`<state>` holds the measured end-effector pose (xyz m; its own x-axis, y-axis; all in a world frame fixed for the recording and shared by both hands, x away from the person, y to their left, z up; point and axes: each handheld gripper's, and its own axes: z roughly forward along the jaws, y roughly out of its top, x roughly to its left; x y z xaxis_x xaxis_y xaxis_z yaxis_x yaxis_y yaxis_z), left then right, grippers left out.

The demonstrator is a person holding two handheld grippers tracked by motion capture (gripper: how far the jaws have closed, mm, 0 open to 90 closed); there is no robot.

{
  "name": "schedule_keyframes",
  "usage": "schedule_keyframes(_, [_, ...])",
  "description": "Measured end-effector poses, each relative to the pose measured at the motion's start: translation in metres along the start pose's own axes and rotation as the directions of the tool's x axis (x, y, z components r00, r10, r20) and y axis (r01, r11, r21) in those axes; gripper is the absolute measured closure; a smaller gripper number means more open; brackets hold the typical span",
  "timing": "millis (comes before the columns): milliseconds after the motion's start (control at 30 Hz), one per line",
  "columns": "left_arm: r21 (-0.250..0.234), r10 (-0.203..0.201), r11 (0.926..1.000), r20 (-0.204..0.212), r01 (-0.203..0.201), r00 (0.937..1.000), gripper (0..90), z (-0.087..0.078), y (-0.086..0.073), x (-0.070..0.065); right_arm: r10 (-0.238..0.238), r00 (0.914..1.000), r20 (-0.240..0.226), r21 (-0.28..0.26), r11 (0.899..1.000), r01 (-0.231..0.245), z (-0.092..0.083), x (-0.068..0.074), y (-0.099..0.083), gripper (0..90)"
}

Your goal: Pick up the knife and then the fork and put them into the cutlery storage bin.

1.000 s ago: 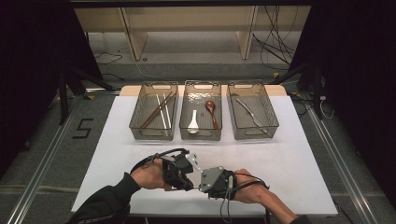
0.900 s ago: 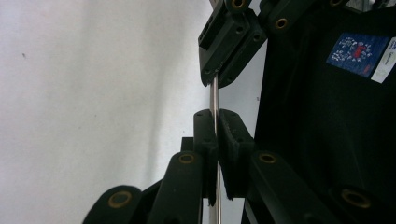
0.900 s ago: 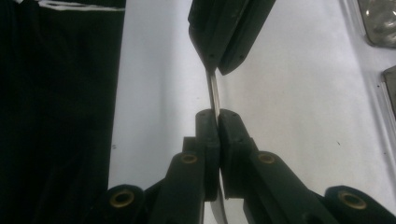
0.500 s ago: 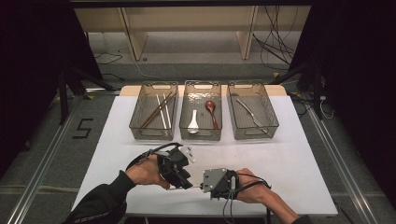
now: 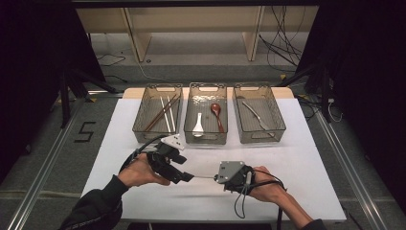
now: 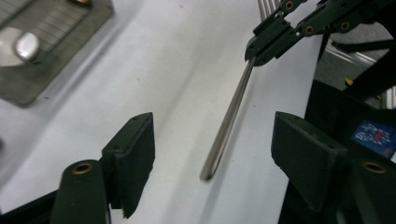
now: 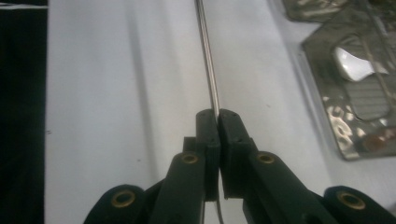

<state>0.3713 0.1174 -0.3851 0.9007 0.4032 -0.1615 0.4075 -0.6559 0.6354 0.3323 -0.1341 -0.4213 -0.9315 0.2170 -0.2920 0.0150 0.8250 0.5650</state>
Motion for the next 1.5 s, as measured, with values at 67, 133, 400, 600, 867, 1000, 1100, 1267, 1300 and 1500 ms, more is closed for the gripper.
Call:
schedule_keyframes(67, [-0.034, -0.02, 0.9992, -0.023, 0.019, 0.9995, 27.0, -0.003, -0.003, 0.001, 0.031, 0.9994, 0.017, -0.006, 0.999, -0.031, -0.003, -0.005, -0.003, 88.6])
schedule_keyframes(133, [-0.063, -0.028, 0.9977, -0.038, 0.025, 0.9989, 26.4, -0.007, -0.006, 0.003, 0.057, 0.9976, 0.039, -0.004, 0.998, -0.057, -0.006, -0.01, -0.006, 88.6])
schedule_keyframes(400, [-0.18, -0.092, 0.9809, -0.098, 0.073, 0.9909, 22.7, -0.018, -0.022, 0.009, 0.145, 0.983, 0.112, -0.034, 0.989, -0.142, -0.017, -0.032, -0.015, 88.6])
schedule_keyframes(600, [-0.251, -0.139, 0.9626, -0.131, 0.103, 0.9815, 20.4, -0.025, -0.036, 0.013, 0.213, 0.9651, 0.153, -0.06, 0.977, -0.206, -0.027, -0.047, -0.02, 88.6])
schedule_keyframes(867, [-0.299, -0.183, 0.9454, -0.159, 0.129, 0.9702, 19.5, -0.028, -0.051, 0.012, 0.325, 0.9234, 0.204, -0.125, 0.944, -0.305, -0.042, -0.074, -0.027, 88.6])
schedule_keyframes(1000, [-0.308, -0.185, 0.9436, -0.185, 0.122, 0.9651, 19.2, -0.027, -0.057, 0.012, 0.383, 0.8929, 0.236, -0.149, 0.922, -0.356, -0.048, -0.09, -0.031, 88.7])
schedule_keyframes(1100, [-0.328, -0.193, 0.937, -0.197, 0.121, 0.9613, 19.0, -0.029, -0.061, 0.013, 0.424, 0.8681, 0.258, -0.156, 0.905, -0.396, -0.05, -0.104, -0.034, 88.6])
schedule_keyframes(1267, [-0.37, -0.221, 0.9197, -0.21, 0.132, 0.9522, 18.8, -0.033, -0.066, 0.014, 0.485, 0.8195, 0.306, -0.161, 0.875, -0.457, -0.053, -0.128, -0.04, 88.6])
schedule_keyframes(1300, [-0.373, -0.224, 0.9185, -0.214, 0.132, 0.9508, 18.5, -0.034, -0.067, 0.014, 0.493, 0.8109, 0.315, -0.16, 0.87, -0.467, -0.054, -0.133, -0.041, 88.6])
schedule_keyframes(1500, [-0.384, -0.231, 0.9142, -0.228, 0.131, 0.9459, 17.6, -0.035, -0.072, 0.013, 0.553, 0.7515, 0.359, -0.156, 0.829, -0.536, -0.055, -0.162, -0.045, 88.5])
